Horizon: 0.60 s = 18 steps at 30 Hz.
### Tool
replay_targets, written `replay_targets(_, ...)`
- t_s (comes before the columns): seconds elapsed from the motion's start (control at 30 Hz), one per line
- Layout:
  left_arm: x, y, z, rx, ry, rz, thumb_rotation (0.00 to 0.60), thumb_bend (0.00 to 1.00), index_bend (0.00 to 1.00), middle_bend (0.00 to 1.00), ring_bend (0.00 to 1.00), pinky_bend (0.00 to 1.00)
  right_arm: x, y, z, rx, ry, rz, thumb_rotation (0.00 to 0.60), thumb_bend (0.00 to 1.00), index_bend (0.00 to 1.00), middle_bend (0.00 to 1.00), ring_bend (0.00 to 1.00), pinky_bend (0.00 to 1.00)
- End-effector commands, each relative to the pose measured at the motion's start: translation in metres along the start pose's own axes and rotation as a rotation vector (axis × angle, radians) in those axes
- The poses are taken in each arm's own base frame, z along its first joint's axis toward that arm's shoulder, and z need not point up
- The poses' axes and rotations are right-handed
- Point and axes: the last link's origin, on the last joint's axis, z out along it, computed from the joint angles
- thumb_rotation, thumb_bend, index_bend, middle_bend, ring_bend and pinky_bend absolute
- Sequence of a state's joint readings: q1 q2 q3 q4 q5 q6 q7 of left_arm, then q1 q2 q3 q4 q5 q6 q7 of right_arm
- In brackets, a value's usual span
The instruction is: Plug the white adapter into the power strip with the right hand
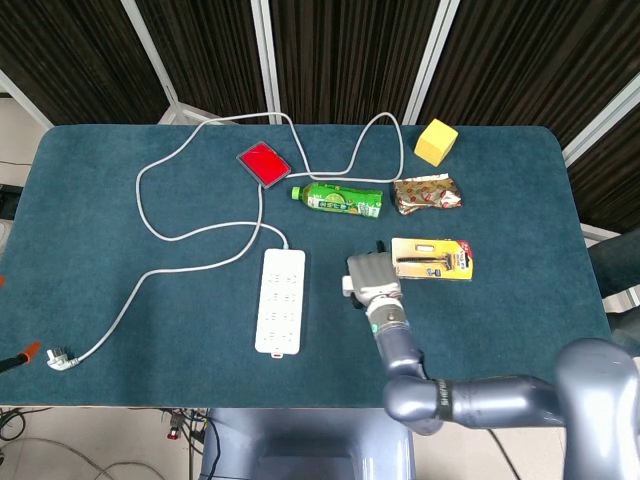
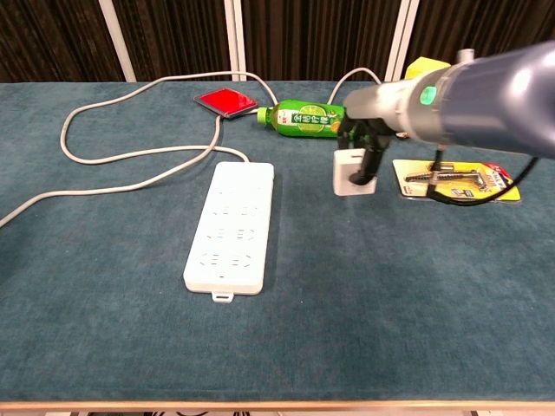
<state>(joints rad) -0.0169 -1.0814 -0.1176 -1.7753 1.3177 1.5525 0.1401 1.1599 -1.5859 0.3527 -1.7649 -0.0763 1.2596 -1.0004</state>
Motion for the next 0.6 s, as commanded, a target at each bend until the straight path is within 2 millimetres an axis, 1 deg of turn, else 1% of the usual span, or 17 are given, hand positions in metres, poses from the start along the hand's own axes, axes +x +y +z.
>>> replay_targets(0.03, 0.0, 0.0, 0.0, 0.0, -0.002, -0.001, 0.6, 0.06, 0.16, 0.0, 0.0, 0.0, 0.004, -0.012, 0.005, -0.012, 0.011, 0.045, 0.6, 0.56, 0.63, 0.52, 0.36, 0.07)
replay_targets(0.23, -0.001, 0.0, 0.001, -0.003, -0.008, 0.0, 0.6, 0.06, 0.16, 0.0, 0.0, 0.0, 0.002, -0.019, 0.012, 0.004, 0.055, 0.079, 0.6, 0.56, 0.63, 0.52, 0.36, 0.07)
replay_targets(0.33, -0.001, 0.0, 0.001, -0.005, -0.009, 0.001, 0.6, 0.06, 0.16, 0.0, 0.0, 0.0, -0.003, -0.019, 0.015, 0.014, 0.082, 0.076, 0.6, 0.56, 0.63, 0.52, 0.36, 0.07)
replay_targets(0.43, -0.001, 0.001, 0.001, -0.005, -0.009, 0.002, 0.6, 0.06, 0.16, 0.0, 0.0, 0.0, -0.007, -0.022, 0.017, 0.011, 0.081, 0.091, 0.6, 0.56, 0.63, 0.52, 0.36, 0.07)
replay_targets(0.6, -0.002, 0.001, 0.001, -0.005, -0.013, 0.005, 0.6, 0.06, 0.16, 0.0, 0.0, 0.0, -0.007, -0.03, 0.018, 0.015, 0.074, 0.119, 0.6, 0.56, 0.64, 0.52, 0.36, 0.07)
